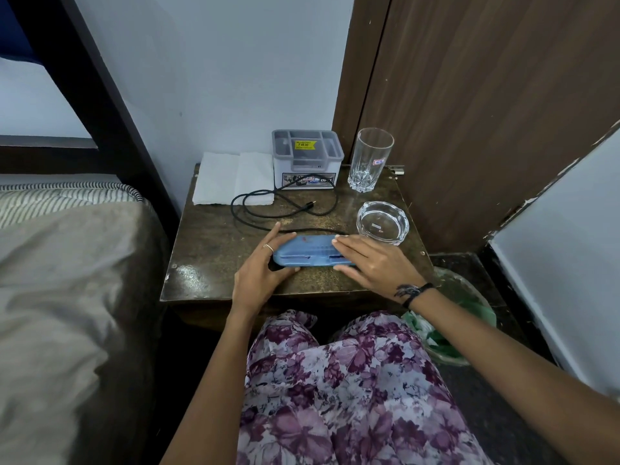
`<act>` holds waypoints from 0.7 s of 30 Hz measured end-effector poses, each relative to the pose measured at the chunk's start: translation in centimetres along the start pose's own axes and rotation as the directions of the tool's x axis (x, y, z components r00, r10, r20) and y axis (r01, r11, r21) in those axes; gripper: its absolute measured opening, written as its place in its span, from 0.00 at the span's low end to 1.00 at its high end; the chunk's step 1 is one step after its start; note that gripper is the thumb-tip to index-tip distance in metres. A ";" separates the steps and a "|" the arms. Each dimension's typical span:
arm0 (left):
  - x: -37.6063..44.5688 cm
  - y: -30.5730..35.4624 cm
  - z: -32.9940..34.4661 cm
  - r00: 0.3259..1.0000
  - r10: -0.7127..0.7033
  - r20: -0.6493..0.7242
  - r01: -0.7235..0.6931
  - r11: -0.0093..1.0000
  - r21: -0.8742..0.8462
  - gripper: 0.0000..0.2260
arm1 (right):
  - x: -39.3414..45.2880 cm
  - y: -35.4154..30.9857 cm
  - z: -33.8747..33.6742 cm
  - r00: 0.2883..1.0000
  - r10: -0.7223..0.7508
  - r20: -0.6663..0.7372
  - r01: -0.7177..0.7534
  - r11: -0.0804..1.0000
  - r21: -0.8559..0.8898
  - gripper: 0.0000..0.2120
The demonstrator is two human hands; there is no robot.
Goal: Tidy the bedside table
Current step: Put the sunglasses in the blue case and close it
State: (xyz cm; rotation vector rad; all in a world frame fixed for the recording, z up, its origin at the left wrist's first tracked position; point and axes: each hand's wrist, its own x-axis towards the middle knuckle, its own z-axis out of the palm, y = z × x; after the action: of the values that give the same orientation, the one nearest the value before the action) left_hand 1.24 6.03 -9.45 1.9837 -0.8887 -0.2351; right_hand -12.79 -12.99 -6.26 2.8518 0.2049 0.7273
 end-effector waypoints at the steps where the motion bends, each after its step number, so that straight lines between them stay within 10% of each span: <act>1: 0.0 0.1 0.0 1.000 -0.005 -0.002 0.005 1.000 0.006 0.27 | -0.1 -0.1 0.1 1.000 0.007 0.027 -0.006 1.000 -0.012 0.22; 21: -1.3 -0.5 1.3 0.972 0.231 -0.029 -0.205 0.906 0.369 0.26 | -2.0 -2.0 3.4 0.942 0.332 -0.042 -0.328 0.941 0.085 0.23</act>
State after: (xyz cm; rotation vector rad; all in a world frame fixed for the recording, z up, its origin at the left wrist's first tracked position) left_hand -0.12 6.20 -10.82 2.1898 -1.1637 0.1418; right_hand -13.09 -11.91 -10.58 2.9766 -0.2524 0.8779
